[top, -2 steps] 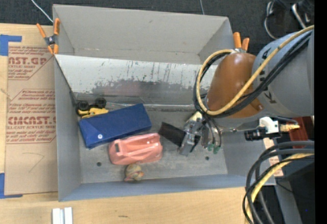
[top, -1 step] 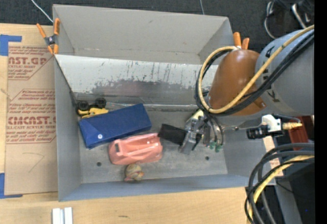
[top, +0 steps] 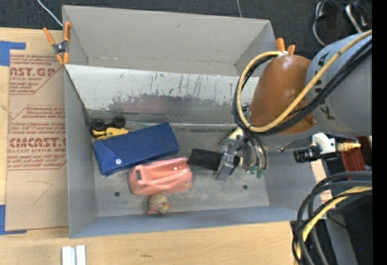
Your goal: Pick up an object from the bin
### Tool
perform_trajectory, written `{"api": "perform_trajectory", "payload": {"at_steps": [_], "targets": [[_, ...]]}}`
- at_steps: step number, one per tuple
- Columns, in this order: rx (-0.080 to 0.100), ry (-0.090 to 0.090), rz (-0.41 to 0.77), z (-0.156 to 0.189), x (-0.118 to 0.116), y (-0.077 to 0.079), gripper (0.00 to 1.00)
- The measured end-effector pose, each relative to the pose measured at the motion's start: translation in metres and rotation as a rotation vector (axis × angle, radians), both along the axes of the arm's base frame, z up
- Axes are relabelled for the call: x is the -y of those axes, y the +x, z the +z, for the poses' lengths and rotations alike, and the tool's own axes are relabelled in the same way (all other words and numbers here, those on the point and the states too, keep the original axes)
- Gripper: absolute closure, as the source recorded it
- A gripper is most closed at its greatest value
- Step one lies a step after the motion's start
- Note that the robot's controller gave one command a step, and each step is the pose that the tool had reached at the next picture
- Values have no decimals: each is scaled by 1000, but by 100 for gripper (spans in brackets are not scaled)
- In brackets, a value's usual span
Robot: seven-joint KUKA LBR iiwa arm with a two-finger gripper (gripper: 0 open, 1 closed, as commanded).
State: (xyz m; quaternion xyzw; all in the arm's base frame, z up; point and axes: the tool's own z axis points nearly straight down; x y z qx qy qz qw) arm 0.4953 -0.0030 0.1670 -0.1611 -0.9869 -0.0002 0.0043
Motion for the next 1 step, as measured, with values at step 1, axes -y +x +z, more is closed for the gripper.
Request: {"api": "perform_trajectory", "payload": {"at_steps": [1], "targets": [[1,0,0,9,0,0,100]]}}
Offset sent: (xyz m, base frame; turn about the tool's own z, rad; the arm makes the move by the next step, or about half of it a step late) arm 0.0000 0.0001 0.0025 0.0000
